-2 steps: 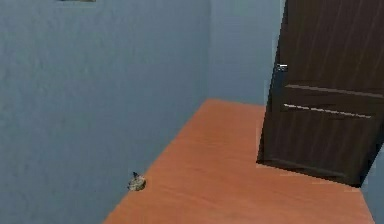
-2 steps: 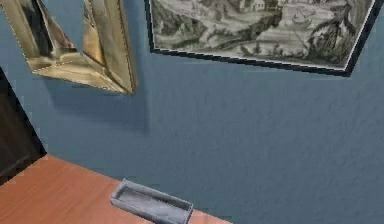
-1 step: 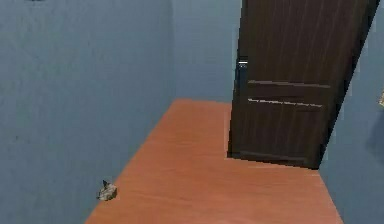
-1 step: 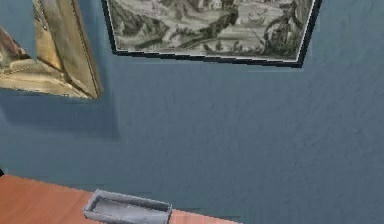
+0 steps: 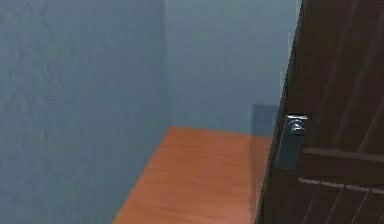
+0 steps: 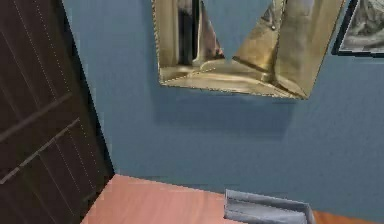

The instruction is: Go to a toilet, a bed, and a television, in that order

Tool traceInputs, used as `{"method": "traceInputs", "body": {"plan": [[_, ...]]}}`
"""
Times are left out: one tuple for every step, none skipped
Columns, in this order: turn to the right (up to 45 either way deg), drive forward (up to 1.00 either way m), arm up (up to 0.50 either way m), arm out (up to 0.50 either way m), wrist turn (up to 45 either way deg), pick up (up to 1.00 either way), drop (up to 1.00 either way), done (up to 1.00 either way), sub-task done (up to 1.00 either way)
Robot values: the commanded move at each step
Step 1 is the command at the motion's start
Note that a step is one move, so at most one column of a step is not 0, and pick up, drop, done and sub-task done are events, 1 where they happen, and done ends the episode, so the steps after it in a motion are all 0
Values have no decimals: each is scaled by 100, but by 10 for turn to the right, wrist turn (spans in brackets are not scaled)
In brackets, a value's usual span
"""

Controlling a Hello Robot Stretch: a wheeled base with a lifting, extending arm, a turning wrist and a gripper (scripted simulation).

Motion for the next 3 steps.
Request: {"method": "traceInputs", "body": {"plan": [[0,65,0,0,0,0,0,0,0],[120,0,0,0,0,0,0,0,0],[0,50,0,0,0,0,0,0,0]]}}
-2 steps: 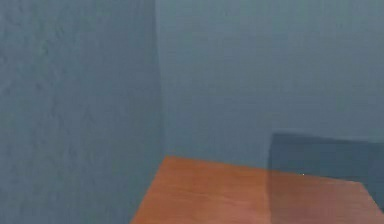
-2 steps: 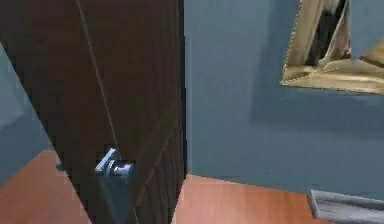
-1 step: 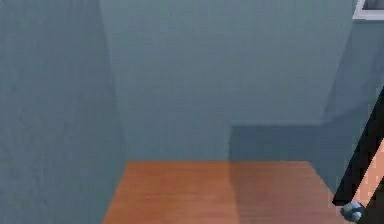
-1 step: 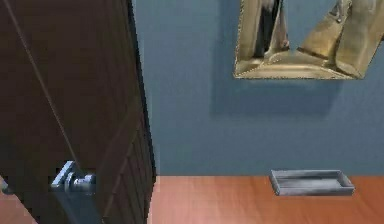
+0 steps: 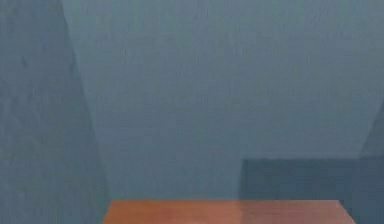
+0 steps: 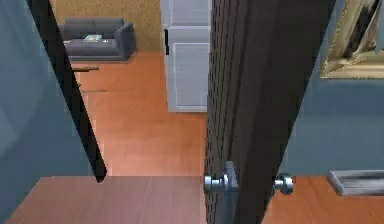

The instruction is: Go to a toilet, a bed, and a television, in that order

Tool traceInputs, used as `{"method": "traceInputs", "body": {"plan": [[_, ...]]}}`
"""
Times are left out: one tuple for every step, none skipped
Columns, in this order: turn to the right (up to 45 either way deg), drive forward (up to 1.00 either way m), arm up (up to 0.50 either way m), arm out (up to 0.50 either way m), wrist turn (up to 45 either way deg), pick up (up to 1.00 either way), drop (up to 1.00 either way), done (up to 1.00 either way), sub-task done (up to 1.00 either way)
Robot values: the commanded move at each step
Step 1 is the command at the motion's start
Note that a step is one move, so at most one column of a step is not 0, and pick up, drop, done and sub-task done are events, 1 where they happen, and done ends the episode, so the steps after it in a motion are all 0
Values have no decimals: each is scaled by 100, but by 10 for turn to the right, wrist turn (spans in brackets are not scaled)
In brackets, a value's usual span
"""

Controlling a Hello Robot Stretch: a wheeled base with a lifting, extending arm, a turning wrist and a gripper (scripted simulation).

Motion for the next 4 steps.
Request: {"method": "traceInputs", "body": {"plan": [[300,0,0,0,0,0,0,0,0],[0,35,0,0,0,0,0,0,0],[450,0,0,0,0,0,0,0,0],[150,0,0,0,0,0,0,0,0]]}}
